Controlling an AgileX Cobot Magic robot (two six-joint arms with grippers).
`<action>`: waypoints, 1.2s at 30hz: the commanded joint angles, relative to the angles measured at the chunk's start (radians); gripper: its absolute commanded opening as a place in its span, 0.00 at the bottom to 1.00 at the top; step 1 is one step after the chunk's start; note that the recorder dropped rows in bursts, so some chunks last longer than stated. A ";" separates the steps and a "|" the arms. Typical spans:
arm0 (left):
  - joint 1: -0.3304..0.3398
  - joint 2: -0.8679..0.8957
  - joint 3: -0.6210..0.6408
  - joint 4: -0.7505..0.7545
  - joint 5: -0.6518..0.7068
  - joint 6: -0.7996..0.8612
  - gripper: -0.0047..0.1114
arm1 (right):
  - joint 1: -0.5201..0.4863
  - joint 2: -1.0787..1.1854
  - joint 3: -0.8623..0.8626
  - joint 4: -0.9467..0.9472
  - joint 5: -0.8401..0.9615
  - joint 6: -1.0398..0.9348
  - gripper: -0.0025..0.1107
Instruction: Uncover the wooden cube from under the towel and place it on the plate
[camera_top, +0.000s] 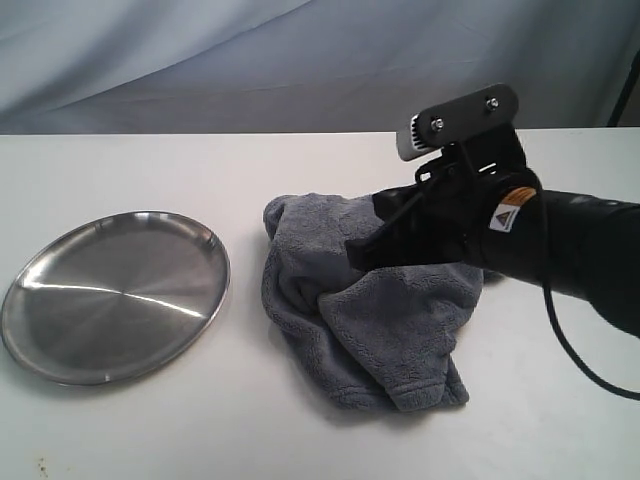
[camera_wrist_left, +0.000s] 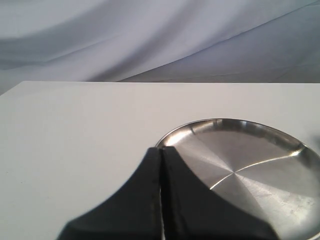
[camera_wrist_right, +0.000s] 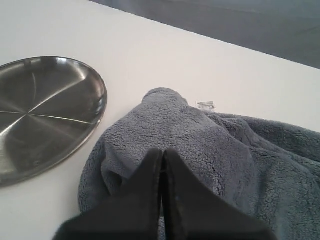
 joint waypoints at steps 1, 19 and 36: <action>0.004 -0.003 0.000 0.001 -0.014 -0.005 0.04 | -0.004 0.067 -0.006 -0.141 -0.023 0.125 0.02; 0.004 -0.003 0.000 0.001 -0.014 -0.003 0.04 | -0.004 0.228 -0.326 -0.161 0.282 0.043 0.02; 0.004 -0.003 0.000 0.001 -0.014 -0.003 0.04 | -0.281 0.230 -0.389 -0.287 0.544 0.039 0.02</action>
